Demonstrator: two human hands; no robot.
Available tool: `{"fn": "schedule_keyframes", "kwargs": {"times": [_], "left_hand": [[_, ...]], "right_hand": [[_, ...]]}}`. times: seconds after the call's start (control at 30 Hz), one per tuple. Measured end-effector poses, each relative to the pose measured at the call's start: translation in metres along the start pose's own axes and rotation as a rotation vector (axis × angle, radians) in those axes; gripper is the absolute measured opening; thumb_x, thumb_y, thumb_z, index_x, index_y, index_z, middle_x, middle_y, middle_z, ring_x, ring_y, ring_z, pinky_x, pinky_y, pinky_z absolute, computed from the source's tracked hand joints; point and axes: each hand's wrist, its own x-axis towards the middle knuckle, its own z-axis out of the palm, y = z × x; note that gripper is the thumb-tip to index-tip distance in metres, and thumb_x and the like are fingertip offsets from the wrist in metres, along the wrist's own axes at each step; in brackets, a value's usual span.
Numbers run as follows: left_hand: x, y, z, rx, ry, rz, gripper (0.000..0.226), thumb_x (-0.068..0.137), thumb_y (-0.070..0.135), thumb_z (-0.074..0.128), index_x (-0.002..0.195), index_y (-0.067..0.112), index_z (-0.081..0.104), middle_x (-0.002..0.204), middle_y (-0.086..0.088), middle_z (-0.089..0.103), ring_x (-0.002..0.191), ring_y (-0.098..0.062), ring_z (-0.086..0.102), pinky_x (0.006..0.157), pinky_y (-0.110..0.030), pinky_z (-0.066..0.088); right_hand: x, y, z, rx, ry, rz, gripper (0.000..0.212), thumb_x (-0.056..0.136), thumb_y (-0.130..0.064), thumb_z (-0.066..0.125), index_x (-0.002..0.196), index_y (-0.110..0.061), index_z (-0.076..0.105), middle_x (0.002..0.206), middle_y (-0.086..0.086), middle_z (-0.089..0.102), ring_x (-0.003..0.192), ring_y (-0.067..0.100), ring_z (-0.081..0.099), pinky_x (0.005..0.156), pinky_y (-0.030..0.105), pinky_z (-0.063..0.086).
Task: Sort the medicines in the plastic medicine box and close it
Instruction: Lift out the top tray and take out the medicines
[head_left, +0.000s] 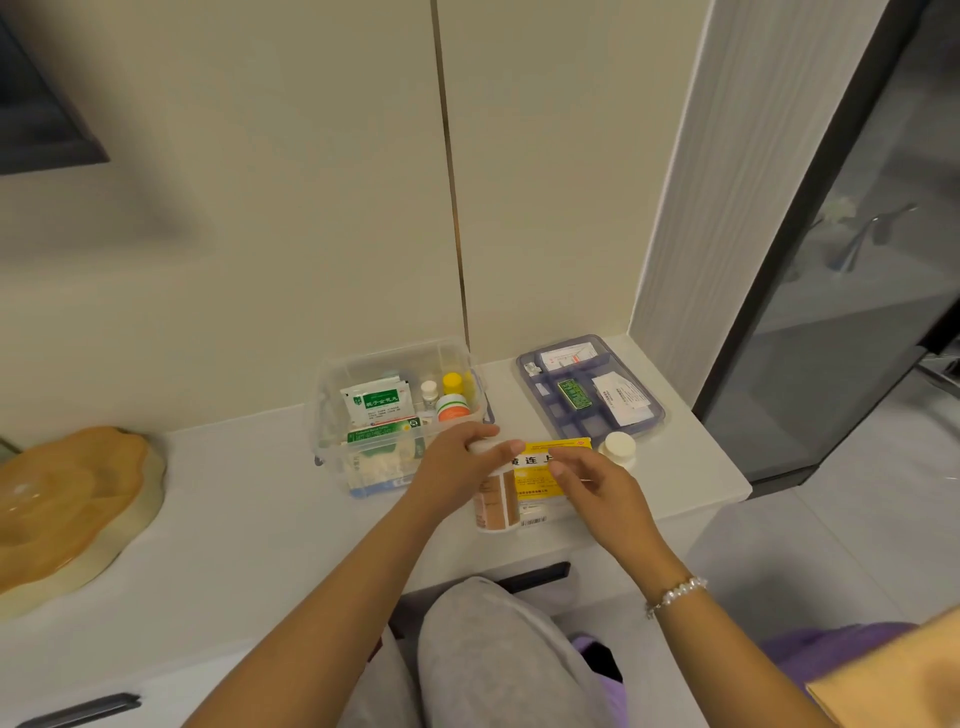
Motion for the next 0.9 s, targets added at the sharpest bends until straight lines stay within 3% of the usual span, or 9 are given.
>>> {"fn": "schedule_keyframes", "kwargs": {"times": [0.1,0.23,0.3,0.43,0.53,0.6,0.7,0.8,0.9], "left_hand": [[-0.004,0.016,0.003,-0.062,0.005,0.018,0.049,0.078,0.047,0.065,0.119,0.021,0.059,0.107,0.007,0.058,0.099,-0.012,0.056,0.080,-0.024,0.044],[-0.005,0.042,0.015,-0.250,-0.009,-0.036,0.034,0.075,0.041,0.071,0.101,0.019,0.068,0.095,0.004,0.068,0.091,-0.016,0.065,0.080,-0.031,0.055],[-0.005,0.054,0.024,-0.233,0.003,-0.012,0.022,0.075,0.040,0.072,0.089,0.024,0.067,0.088,0.005,0.069,0.087,-0.016,0.067,0.081,-0.034,0.057],[0.000,0.077,0.038,-0.310,-0.153,-0.028,0.024,0.086,0.037,0.061,0.099,0.019,0.068,0.101,-0.007,0.071,0.095,-0.022,0.067,0.083,-0.037,0.057],[0.006,0.088,0.048,-0.367,-0.289,-0.063,0.029,0.088,0.026,0.059,0.114,0.013,0.062,0.113,-0.010,0.067,0.101,-0.023,0.065,0.080,-0.030,0.057],[0.007,0.092,0.060,-0.396,-0.310,-0.085,0.033,0.087,0.022,0.062,0.118,0.013,0.059,0.117,-0.010,0.065,0.102,-0.022,0.063,0.075,-0.024,0.056],[0.010,0.100,0.080,-0.362,-0.324,-0.097,0.040,0.083,0.026,0.067,0.121,0.017,0.057,0.121,-0.009,0.062,0.105,-0.021,0.061,0.075,-0.023,0.054],[0.016,0.104,0.097,-0.343,-0.333,-0.096,0.046,0.081,0.031,0.068,0.122,0.016,0.055,0.122,-0.008,0.062,0.106,-0.021,0.062,0.084,-0.029,0.054],[0.024,0.102,0.108,-0.273,-0.257,-0.067,0.043,0.084,0.034,0.063,0.123,0.014,0.058,0.121,-0.008,0.064,0.099,-0.016,0.062,0.083,-0.028,0.052]], "right_hand": [[-0.004,-0.010,-0.004,0.120,-0.083,-0.027,0.025,0.084,-0.034,0.062,0.109,-0.032,0.060,0.099,-0.018,0.064,0.089,-0.014,0.059,0.067,-0.001,0.043],[-0.007,-0.017,-0.012,0.140,-0.118,-0.035,0.045,0.073,-0.034,0.074,0.114,-0.034,0.057,0.100,-0.014,0.066,0.094,0.001,0.063,0.074,0.011,0.050],[-0.008,-0.017,-0.018,0.100,-0.090,-0.041,0.053,0.069,-0.034,0.077,0.118,-0.032,0.055,0.101,-0.012,0.066,0.092,0.003,0.063,0.077,0.016,0.050],[-0.006,-0.009,-0.046,0.206,-0.071,-0.017,0.039,0.074,-0.032,0.073,0.111,-0.035,0.058,0.103,-0.009,0.069,0.090,0.006,0.066,0.080,0.019,0.054],[-0.009,-0.003,-0.075,0.320,-0.163,0.003,0.035,0.073,-0.045,0.062,0.108,-0.040,0.059,0.104,-0.015,0.070,0.096,0.004,0.066,0.080,0.016,0.054],[-0.010,0.003,-0.088,0.303,-0.197,0.007,0.039,0.073,-0.051,0.056,0.111,-0.042,0.057,0.109,-0.020,0.067,0.100,0.001,0.063,0.076,0.012,0.051],[-0.008,0.015,-0.099,0.244,-0.158,0.020,0.054,0.074,-0.051,0.054,0.125,-0.033,0.051,0.117,-0.016,0.060,0.106,0.008,0.059,0.081,0.018,0.051],[-0.003,0.025,-0.110,0.218,-0.090,0.042,0.038,0.079,-0.040,0.061,0.116,-0.034,0.052,0.109,-0.013,0.060,0.101,0.009,0.059,0.072,0.016,0.050],[0.004,0.039,-0.122,0.234,-0.026,0.072,0.028,0.082,-0.032,0.063,0.104,-0.044,0.051,0.106,-0.012,0.060,0.098,0.009,0.057,0.072,0.018,0.047]]}}
